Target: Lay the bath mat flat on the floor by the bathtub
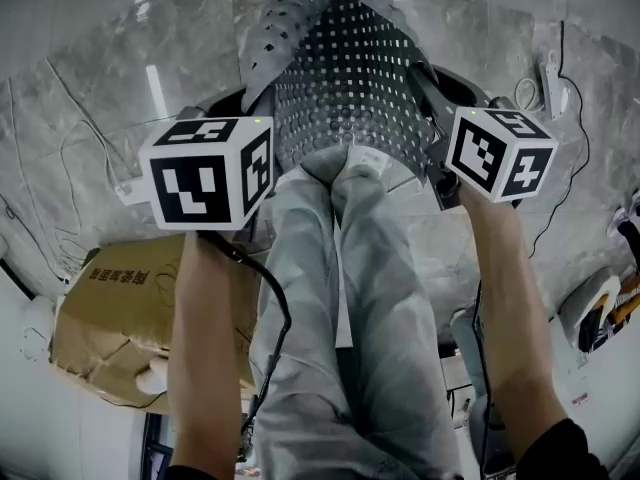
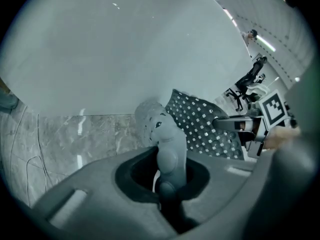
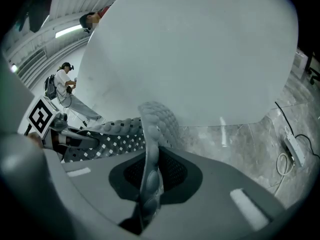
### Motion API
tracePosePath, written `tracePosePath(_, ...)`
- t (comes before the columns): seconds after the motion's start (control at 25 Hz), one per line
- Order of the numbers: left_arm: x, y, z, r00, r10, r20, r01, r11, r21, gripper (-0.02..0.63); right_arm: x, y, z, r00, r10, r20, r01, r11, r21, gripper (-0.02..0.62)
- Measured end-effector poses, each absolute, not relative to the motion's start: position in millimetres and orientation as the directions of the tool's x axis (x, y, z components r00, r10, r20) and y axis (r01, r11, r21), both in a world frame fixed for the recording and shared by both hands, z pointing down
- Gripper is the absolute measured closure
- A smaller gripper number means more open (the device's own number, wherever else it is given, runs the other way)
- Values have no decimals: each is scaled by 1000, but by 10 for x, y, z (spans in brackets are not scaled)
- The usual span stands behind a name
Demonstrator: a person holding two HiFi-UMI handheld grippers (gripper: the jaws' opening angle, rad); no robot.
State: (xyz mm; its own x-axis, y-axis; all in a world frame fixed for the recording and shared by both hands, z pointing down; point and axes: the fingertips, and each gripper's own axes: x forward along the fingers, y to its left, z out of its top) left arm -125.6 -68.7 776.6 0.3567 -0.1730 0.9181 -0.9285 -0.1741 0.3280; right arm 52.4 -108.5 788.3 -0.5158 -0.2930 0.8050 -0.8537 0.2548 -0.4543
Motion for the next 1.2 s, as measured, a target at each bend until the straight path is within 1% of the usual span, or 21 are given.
tracePosePath(0.32, -1383, -868, 8131, 346, -161, 924, -933, -162, 321, 586, 527, -1187, 8276, -505, -284, 815, -861, 233, -452, 575)
tracePosePath(0.6, -1375, -863, 8201, 358, -202, 912, -933, -118, 340, 586, 598, -1153, 8451, -522, -298, 799, -853, 211, -478, 575)
tracePosePath(1.04, -1519, -942, 8521, 333, -211, 919, -938, -171, 301, 586, 680, -1287, 8880, -492, -295, 819, -868, 233, -438, 575)
tracePosePath(1.2, -1536, -912, 8648, 324, -206, 923, -942, -162, 294, 586, 745, -1241, 9006, -480, -289, 828, -875, 224, -429, 575)
